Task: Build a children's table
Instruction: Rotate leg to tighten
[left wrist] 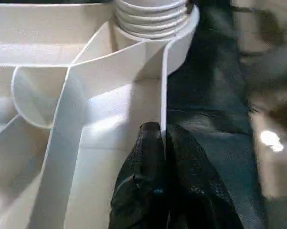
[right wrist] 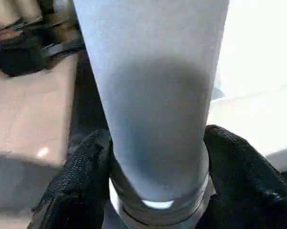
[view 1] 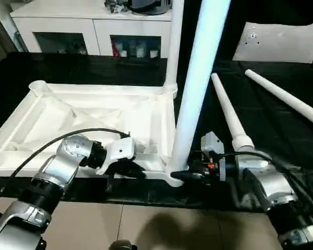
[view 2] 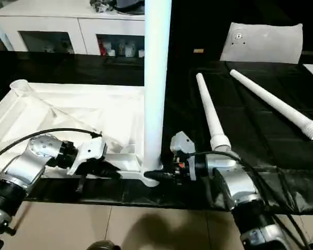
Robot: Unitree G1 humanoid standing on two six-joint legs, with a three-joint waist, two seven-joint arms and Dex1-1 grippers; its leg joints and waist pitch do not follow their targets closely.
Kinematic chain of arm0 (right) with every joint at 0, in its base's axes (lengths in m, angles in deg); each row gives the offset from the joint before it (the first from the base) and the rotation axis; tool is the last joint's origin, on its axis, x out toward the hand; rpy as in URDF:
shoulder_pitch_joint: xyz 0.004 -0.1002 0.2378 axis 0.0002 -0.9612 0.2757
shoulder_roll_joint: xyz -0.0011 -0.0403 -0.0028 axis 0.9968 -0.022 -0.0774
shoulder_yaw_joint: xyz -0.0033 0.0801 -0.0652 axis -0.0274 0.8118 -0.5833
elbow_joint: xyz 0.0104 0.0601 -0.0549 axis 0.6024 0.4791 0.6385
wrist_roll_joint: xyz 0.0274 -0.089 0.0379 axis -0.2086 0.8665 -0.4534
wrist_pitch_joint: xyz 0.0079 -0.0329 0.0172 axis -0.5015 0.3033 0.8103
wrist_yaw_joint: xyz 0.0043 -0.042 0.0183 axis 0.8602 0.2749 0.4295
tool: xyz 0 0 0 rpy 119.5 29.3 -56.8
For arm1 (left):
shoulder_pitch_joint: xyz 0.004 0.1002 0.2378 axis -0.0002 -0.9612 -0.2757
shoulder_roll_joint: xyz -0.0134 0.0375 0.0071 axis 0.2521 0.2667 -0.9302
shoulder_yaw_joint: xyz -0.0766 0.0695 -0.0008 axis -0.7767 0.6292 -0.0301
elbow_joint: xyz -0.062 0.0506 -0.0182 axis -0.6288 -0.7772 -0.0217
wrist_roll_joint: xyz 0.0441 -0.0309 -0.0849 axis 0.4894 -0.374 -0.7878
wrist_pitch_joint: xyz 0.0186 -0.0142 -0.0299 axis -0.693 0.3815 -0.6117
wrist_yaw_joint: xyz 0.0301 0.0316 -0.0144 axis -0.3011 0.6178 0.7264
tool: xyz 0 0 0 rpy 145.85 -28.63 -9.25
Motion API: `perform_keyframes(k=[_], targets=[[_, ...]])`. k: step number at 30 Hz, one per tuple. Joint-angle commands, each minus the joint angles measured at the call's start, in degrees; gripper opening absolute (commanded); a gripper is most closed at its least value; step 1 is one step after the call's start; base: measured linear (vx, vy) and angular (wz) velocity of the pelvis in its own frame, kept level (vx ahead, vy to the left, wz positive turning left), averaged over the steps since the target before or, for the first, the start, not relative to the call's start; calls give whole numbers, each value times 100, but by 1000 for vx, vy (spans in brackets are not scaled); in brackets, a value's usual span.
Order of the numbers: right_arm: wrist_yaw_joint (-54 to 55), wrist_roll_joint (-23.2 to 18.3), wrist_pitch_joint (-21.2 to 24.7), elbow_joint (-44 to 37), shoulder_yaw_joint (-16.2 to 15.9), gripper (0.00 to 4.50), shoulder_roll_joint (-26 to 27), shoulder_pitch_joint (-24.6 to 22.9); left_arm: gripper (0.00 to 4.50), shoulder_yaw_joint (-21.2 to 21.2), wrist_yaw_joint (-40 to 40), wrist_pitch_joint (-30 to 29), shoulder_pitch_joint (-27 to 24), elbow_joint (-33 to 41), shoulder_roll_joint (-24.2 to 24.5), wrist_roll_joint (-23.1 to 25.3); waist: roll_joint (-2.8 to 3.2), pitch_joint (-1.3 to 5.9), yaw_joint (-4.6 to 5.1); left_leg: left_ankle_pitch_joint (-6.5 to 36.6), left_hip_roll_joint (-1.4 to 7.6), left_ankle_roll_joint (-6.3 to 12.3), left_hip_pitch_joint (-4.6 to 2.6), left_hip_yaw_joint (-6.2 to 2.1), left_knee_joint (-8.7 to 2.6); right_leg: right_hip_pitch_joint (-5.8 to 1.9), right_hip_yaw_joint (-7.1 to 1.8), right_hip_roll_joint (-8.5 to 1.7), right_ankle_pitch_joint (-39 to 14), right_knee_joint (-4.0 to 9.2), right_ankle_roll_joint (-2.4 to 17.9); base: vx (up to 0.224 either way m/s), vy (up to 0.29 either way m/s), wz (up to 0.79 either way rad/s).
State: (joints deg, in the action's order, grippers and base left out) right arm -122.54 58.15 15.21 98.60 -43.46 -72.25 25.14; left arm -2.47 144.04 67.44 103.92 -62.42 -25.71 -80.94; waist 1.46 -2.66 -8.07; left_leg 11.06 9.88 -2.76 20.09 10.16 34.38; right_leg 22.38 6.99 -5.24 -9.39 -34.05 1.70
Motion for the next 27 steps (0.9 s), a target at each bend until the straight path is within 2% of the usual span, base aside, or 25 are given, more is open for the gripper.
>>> perform_keyframes(k=[1,2,3,4,5,6,7,8,9,10,11,13,14,15,16,17,19,20,21,23,25,26,27], targets=[[752,269,141,212,-227,264,429,49,0,-264,-896,-410,97,304,-487,-142,-17,237,65,2150,357,-83,-92,-196,-499,-152,-317,-520,-3584,647,436,0,0,0],[1282,375,306,376,-171,264,697,158,0,-380,-1259,-708,111,394,-703,-186,-25,226,150,2361,326,-177,-137,-222,-474,-141,-255,-526,-3990,721,238,0,0,0],[1544,420,414,446,-139,264,834,213,0,-433,-1435,-854,119,441,-809,-203,-19,230,189,2408,321,-205,-129,-245,-480,-159,-222,-519,-3997,718,218,0,0,0],[1893,389,569,531,-43,264,1063,299,0,-505,-1762,-1040,147,462,-975,-168,-17,250,267,2479,330,-193,-97,-275,-496,-207,-184,-514,-3930,738,141,0,0,0],[2260,330,742,647,74,264,1309,405,0,-564,-2087,-1185,186,451,-1141,-117,2,255,300,2501,353,-191,-102,-278,-514,-205,-195,-509,-3790,736,161,0,0,0],[2553,287,850,756,166,264,1499,497,0,-608,-2367,-1297,217,435,-1273,-55,22,269,377,2544,371,-198,-91,-299,-537,-209,-200,-505,-3476,708,287,0,0,0],[2840,266,950,868,250,264,1680,583,0,-653,-2656,-1424,237,454,-1410,11,32,265,397,2585,373,-212,-70,-315,-548,-227,-191,-508,-3393,699,310,0,0,0],[2997,263,1003,929,292,264,1776,628,0,-676,-2814,-1499,243,476,-1484,49,-6,257,443,2663,326,-159,-118,-280,-521,-166,-215,-504,-3448,732,286,0,0,0],[3190,275,1053,1021,352,264,1883,688,0,-699,-3010,-1604,255,527,-1590,108,-35,264,453,2577,311,-124,-119,-269,-515,-166,-230,-514,-3450,738,309,0,0,0],[3439,347,1107,1150,392,264,1995,763,0,-706,-3285,-1708,280,595,-1719,237,-14,270,447,2383,316,-73,-85,-261,-517,-181,-259,-525,-3359,719,353,0,0,0],[3490,367,1117,1179,399,264,2017,779,0,-706,-3344,-1728,286,609,-1745,268,-17,281,442,2194,322,-30,-65,-248,-523,-195,-275,-512,-3194,701,378,0,0,0],[3520,393,1049,1256,419,264,2078,794,0,-694,-3434,-1840,274,736,-1846,301,-22,289,429,2052,332,6,-55,-231,-530,-191,-308,-506,-2982,674,435,0,0,0],[3574,448,937,1259,441,295,2107,777,0,-626,-3442,-1874,250,848,-1888,335,-25,302,411,1858,348,38,-35,-220,-539,-203,-343,-497,-2622,624,551,0,0,0],[3574,448,937,1259,441,313,2107,777,0,-626,-3442,-1874,250,848,-1888,335,-27,316,398,1774,346,50,-34,-210,-530,-205,-356,-502,-2479,608,596,0,0,0],[3551,445,853,1185,459,313,2085,718,0,-564,-3378,-1821,219,882,-1850,362,-38,327,386,1587,343,99,-11,-200,-526,-224,-374,-500,-2200,565,691,0,0,0],[3569,448,814,1121,501,337,2077,669,0,-507,-3315,-1769,181,916,-1800,382,-8,327,375,1432,338,145,15,-195,-521,-242,-382,-499,-1982,527,766,0,0,0],[3545,431,735,1019,547,347,2034,598,0,-454,-3223,-1727,129,952,-1709,387,-13,341,368,1296,345,180,34,-196,-520,-276,-379,-497,-1809,509,790,0,0,0],[3526,383,614,867,627,356,1960,506,0,-401,-3068,-1687,54,1017,-1574,381,-4,368,350,1020,348,245,39,-187,-505,-289,-384,-491,-1416,456,895,0,0,0],[3525,379,608,860,630,364,1956,503,0,-400,-3060,-1686,51,1020,-1568,381,-11,369,351,967,350,268,38,-177,-498,-283,-390,-487,-1315,445,926,0,0,0],[3298,150,475,588,798,384,1797,366,0,-367,-2731,-1507,-43,1052,-1357,366,1,403,332,676,344,395,70,-177,-466,-317,-388,-479,-884,381,1033,0,0,0],[3069,37,416,435,872,396,1649,296,0,-292,-2486,-1257,-89,1002,-1168,395,10,421,322,511,354,461,64,-171,-447,-301,-387,-468,-577,342,1121,0,0,0],[2932,10,363,365,872,416,1561,264,0,-266,-2367,-1147,-111,969,-1087,383,31,414,312,527,352,530,61,-160,-433,-288,-377,-447,-440,335,1188,0,0,0],[2808,-11,314,299,877,416,1467,234,0,-264,-2273,-1089,-132,942,-1025,353,24,409,316,547,357,532,70,-159,-437,-292,-380,-447,-419,322,1215,0,0,0]])
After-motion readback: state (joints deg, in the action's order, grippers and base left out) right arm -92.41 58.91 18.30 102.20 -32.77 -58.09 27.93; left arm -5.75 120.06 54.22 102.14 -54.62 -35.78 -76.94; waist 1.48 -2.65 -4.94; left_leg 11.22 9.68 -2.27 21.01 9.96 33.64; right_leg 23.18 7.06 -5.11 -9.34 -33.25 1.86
